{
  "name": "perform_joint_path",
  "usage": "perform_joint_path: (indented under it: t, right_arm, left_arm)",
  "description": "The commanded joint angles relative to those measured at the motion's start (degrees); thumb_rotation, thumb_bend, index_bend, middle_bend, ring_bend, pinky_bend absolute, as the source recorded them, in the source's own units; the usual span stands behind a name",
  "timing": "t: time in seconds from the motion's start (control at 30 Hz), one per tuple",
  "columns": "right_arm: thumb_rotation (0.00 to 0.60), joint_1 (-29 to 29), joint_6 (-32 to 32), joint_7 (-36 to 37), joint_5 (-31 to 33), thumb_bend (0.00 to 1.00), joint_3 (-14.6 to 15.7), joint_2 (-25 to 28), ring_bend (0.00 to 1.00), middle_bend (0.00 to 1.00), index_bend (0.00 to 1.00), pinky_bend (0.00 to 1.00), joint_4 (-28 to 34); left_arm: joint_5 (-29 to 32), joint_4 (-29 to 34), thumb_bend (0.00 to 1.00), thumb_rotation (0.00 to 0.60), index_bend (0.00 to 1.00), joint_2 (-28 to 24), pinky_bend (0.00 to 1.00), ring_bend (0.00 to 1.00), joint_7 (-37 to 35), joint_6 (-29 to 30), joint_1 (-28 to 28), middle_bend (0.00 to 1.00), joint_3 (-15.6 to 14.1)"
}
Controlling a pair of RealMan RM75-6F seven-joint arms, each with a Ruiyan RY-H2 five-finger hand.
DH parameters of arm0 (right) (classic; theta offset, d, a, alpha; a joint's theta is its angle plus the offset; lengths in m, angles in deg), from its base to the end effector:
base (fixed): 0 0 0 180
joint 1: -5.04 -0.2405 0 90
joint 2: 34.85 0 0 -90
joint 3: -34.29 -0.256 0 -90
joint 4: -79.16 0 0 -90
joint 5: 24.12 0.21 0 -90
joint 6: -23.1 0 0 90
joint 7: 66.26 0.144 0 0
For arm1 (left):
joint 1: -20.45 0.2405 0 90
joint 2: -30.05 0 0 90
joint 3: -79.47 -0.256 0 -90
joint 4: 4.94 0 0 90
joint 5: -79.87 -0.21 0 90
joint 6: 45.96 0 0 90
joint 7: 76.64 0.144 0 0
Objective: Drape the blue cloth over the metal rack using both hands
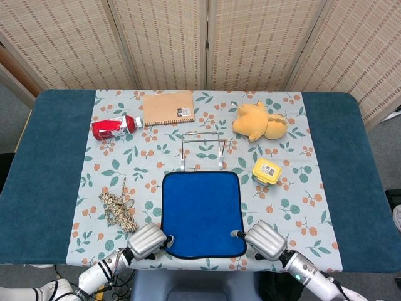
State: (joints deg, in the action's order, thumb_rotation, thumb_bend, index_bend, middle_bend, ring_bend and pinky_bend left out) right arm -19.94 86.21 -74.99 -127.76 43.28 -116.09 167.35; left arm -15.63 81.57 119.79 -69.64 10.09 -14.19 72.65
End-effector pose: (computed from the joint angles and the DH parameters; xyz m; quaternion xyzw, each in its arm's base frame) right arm -0.2165 -0.1893 -0.0125 0.8476 -0.2955 0.3461 0.2729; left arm -0.1694 0.2186 -0.0609 -0.8522 -0.3194 -0.3530 0.2171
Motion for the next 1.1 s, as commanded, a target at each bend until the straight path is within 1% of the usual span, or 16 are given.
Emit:
perform_joint_path:
  t: [0.03, 0.4, 0.8, 0.93, 1.1]
  right_arm:
    - [0.6, -0.5, -0.9, -0.3, -0.4, 0.23, 0.4, -0.8, 0.83, 0.92, 0.3, 0.92, -0.4]
    - [0.6, -1.5, -2.4, -1.0, -0.2, 0.23, 0.9, -2.0, 0.83, 0.92, 0.3, 0.92, -1.2]
    - [0.6, -2.4, -3.6, -1.5, 1.1, 0.23, 0.2, -4.0, 0.83, 0.92, 0.32, 0.92, -2.5]
    - [0.6, -2.7, -3.7, -1.5, 1.3, 0.28, 0.0, -4.6, 0.83, 0.92, 0.33, 0.92, -3.2]
    - [0.6, -2.7, -3.2, -1.1, 1.3, 0.32, -0.1, -5.5, 0.83, 0.92, 0.35, 0.92, -4.4]
  left_arm:
    - [0.0, 0.1, 0.44, 0.6, 0.56, 0.0, 1.0, 0.9, 0.1, 0.0, 0.0, 0.9, 0.0]
    - [0.3, 0.5, 0.44, 0.6, 0.56, 0.1, 1.0, 0.9, 0.5, -0.2, -0.2, 0.9, -0.2]
    - [0.9, 0.5, 0.44, 0.6, 0.56, -0.1, 1.0, 0.9, 0.8, -0.3, -0.1, 0.9, -0.4]
    - [0.8, 0.7, 0.44, 0.6, 0.56, -0.1, 1.0, 0.9, 0.8, -0.2, -0.1, 0.9, -0.5]
    - [0.9, 0.7, 0.44, 0.6, 0.56, -0.1, 1.0, 0.9, 0.7, -0.1, -0.1, 0.9, -0.5]
